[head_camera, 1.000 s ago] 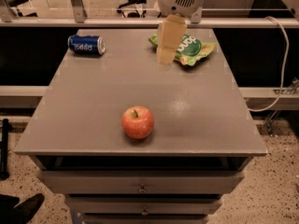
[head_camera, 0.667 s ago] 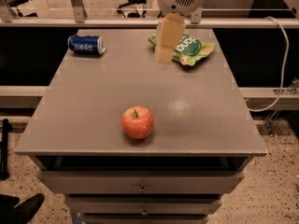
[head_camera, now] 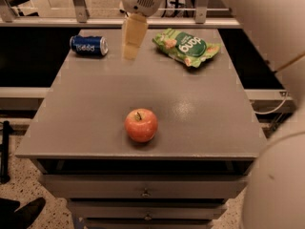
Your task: Place pepsi can upright
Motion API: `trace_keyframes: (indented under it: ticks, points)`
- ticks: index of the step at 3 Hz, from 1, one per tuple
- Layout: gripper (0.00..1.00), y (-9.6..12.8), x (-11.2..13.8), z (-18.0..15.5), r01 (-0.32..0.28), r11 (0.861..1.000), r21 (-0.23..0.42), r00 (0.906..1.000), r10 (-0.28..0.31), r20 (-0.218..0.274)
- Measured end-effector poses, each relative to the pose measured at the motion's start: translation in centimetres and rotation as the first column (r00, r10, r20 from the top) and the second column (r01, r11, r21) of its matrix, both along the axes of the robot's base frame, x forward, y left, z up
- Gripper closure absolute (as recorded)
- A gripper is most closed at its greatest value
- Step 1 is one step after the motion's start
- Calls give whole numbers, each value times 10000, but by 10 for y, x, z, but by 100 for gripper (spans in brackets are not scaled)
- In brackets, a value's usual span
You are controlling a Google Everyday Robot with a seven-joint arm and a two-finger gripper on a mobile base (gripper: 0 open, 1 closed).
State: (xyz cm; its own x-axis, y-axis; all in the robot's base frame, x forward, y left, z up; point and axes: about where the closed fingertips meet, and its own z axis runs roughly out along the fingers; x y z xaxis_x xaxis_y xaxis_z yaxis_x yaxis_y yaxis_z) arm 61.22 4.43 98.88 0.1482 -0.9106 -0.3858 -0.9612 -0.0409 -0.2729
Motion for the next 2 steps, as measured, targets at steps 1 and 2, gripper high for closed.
trace_keyframes:
  ticks: [1,2]
  points:
    - [0,50,34,-14,-105,9998,196,9999,107,-108]
    - [0,94,73,-31,227,9997,93,9997,-226,-57]
